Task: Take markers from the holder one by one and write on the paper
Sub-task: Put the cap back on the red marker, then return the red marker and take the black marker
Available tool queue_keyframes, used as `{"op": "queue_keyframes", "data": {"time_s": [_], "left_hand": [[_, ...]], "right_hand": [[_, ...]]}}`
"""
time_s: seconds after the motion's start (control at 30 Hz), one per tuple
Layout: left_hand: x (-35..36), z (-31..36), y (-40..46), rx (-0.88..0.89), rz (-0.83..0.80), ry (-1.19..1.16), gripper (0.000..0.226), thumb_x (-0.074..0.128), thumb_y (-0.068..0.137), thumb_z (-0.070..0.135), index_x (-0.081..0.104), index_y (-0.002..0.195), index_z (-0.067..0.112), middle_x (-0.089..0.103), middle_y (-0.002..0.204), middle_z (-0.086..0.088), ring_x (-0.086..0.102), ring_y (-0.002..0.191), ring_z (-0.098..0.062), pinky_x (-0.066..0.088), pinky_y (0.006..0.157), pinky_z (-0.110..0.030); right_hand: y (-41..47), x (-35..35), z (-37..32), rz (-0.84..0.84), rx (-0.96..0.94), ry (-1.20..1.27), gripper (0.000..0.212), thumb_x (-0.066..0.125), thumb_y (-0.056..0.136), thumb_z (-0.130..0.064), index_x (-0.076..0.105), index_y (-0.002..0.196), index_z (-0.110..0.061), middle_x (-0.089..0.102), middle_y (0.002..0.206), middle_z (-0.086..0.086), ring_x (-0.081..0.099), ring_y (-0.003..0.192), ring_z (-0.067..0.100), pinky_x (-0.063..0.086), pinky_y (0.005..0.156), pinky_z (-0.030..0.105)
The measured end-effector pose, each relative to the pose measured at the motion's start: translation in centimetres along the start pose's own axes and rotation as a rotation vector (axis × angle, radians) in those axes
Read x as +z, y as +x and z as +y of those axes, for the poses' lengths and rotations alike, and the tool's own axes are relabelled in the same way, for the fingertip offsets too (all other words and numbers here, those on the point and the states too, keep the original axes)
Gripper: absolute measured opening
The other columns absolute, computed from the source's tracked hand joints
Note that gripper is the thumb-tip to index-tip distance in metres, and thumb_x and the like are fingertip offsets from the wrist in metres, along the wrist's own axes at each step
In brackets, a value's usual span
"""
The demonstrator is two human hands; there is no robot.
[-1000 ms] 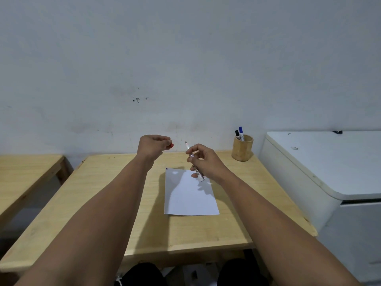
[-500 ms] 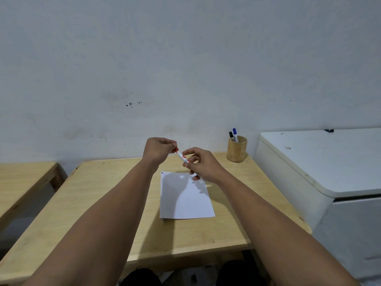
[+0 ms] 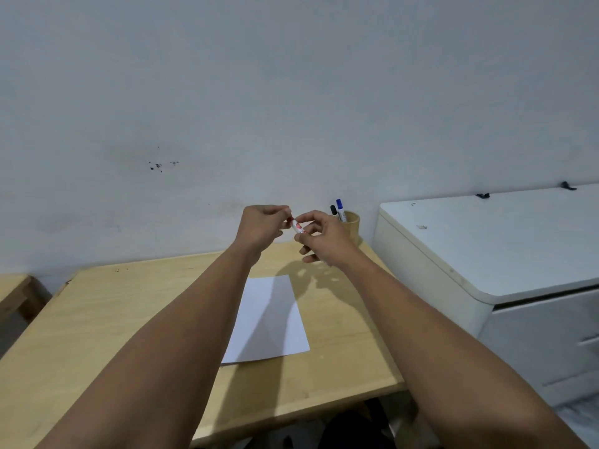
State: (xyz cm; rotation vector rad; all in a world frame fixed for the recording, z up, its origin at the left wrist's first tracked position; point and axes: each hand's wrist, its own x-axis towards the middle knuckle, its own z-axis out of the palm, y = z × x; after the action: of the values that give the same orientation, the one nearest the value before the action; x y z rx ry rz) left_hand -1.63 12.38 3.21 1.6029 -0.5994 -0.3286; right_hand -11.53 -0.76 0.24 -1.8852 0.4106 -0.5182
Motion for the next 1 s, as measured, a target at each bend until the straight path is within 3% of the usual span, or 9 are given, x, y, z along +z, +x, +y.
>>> {"op": "queue_keyframes", "data": {"time_s": [0.13,0.2,0.37,0.5,0.57,0.63,0.77,0.87,1.0], "left_hand": [[3.9,0.3,2.2,-0.020,-0.096,-0.027,0.043,0.054,0.104,0.040,0.064,0.138,0.017,0.068,0.129,0.001,0.067,0.115,-0.020,0.053,0.100,-0.042],[5.7,-1.0,3.7,-0.024,-0.072,0.038,0.056,0.055,0.103,0.040,0.045,0.155,0.022,0.062,0.138,0.001,0.061,0.124,-0.021,0.049,0.109,-0.045],[9.3,-5.0,7.2,-0.042,-0.104,0.280,0.084,0.077,0.089,0.035,0.033,0.160,0.023,0.054,0.148,-0.007,0.057,0.129,-0.024,0.049,0.107,-0.042],[12.3,-7.8,9.8,-0.047,-0.161,0.381,0.101,0.085,0.081,0.039,0.028,0.162,0.020,0.049,0.155,-0.009,0.052,0.137,-0.024,0.047,0.105,-0.037],[13.6,-8.8,10.9,-0.057,-0.189,0.389,0.106,0.088,0.077,0.042,0.028,0.162,0.020,0.048,0.156,-0.007,0.050,0.139,-0.025,0.046,0.105,-0.037],[14.6,-9.6,11.6,-0.039,-0.220,0.363,0.104,0.090,0.074,0.043,0.033,0.159,0.022,0.052,0.152,-0.004,0.055,0.132,-0.023,0.050,0.100,-0.033],[15.7,-10.6,12.1,0.011,-0.221,0.253,0.080,0.090,0.076,0.037,0.046,0.143,0.027,0.066,0.127,0.007,0.067,0.107,-0.012,0.057,0.085,-0.027],[15.7,-11.1,12.3,0.034,-0.149,0.285,0.066,0.082,0.084,0.037,0.048,0.139,0.024,0.068,0.125,0.003,0.070,0.104,-0.017,0.060,0.090,-0.041],[15.6,-11.2,12.1,0.050,-0.108,0.320,0.062,0.079,0.084,0.039,0.051,0.137,0.025,0.070,0.120,0.006,0.072,0.099,-0.016,0.061,0.086,-0.045]], "right_hand": [[3.8,-4.8,0.1,0.154,-0.023,-0.202,0.031,0.074,0.093,-0.005,0.073,0.120,-0.018,0.068,0.079,-0.006,0.074,0.080,0.021,0.059,0.088,0.039],[5.7,-7.5,0.1,0.291,-0.035,-0.244,0.024,0.076,0.091,-0.008,0.073,0.109,-0.024,0.067,0.077,-0.009,0.069,0.082,0.017,0.054,0.082,0.029],[10.0,-12.0,1.7,0.465,-0.068,-0.212,0.018,0.074,0.097,-0.012,0.063,0.108,-0.021,0.069,0.078,-0.006,0.068,0.082,0.017,0.050,0.078,0.026],[11.7,-12.1,4.3,0.455,-0.057,-0.237,0.020,0.077,0.096,-0.014,0.063,0.109,-0.020,0.067,0.088,-0.010,0.065,0.077,0.003,0.047,0.066,0.006],[12.1,-11.4,5.6,0.435,-0.033,-0.276,0.022,0.078,0.095,-0.016,0.067,0.114,-0.018,0.068,0.089,-0.011,0.069,0.082,0.009,0.054,0.076,0.018],[12.4,-10.7,6.8,0.403,0.000,-0.330,0.026,0.076,0.096,-0.019,0.068,0.121,-0.020,0.071,0.090,-0.011,0.073,0.089,0.017,0.060,0.085,0.035],[12.2,-9.6,8.2,0.417,-0.096,-0.463,0.034,0.064,0.102,-0.029,0.057,0.135,-0.027,0.073,0.120,-0.002,0.072,0.109,0.024,0.055,0.095,0.046],[12.4,-8.9,8.7,0.443,-0.162,-0.646,0.030,0.067,0.098,-0.045,0.069,0.121,-0.025,0.065,0.120,-0.001,0.064,0.114,0.024,0.040,0.095,0.041],[13.2,-8.1,9.2,0.344,-0.042,-0.822,0.035,0.068,0.095,-0.055,0.078,0.117,-0.029,0.061,0.122,0.001,0.059,0.119,0.023,0.030,0.089,0.040]]}}
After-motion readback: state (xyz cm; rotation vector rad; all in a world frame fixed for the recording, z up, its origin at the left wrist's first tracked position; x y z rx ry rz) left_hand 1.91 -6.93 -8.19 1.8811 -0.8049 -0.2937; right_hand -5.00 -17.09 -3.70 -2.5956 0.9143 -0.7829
